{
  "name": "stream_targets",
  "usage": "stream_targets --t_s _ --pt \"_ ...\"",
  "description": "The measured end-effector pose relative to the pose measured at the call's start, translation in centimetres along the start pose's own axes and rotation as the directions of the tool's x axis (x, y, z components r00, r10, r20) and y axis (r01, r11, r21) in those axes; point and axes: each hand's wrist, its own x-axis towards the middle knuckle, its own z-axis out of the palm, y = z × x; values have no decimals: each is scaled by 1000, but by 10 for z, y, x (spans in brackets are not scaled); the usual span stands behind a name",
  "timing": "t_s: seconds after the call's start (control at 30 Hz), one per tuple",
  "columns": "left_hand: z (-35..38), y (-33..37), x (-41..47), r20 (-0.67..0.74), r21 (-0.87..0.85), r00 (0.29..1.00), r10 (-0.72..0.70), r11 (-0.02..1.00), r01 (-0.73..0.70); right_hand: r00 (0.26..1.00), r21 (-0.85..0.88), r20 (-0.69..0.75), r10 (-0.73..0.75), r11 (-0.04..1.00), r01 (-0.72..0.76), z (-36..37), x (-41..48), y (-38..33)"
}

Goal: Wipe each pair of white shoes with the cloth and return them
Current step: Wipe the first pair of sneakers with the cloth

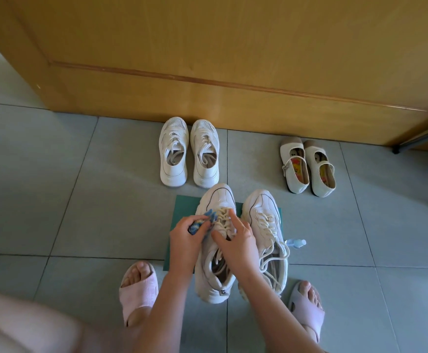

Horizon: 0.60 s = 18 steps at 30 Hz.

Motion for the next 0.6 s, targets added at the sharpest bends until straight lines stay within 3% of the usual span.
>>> stream_targets --t_s 0.3,0.43,0.6 --pt "-17 -5 -10 37 -10 987 -153 988 154 999 75 46 28 997 -31 -5 0 -1" --pt "-18 10 13 -146 -182 967 -206 967 179 998 112 59 32 993 -38 -8 -2 -1" --pt "1 36 51 -200 -134 967 -157 982 132 997 146 58 52 987 -60 -6 -2 -1"
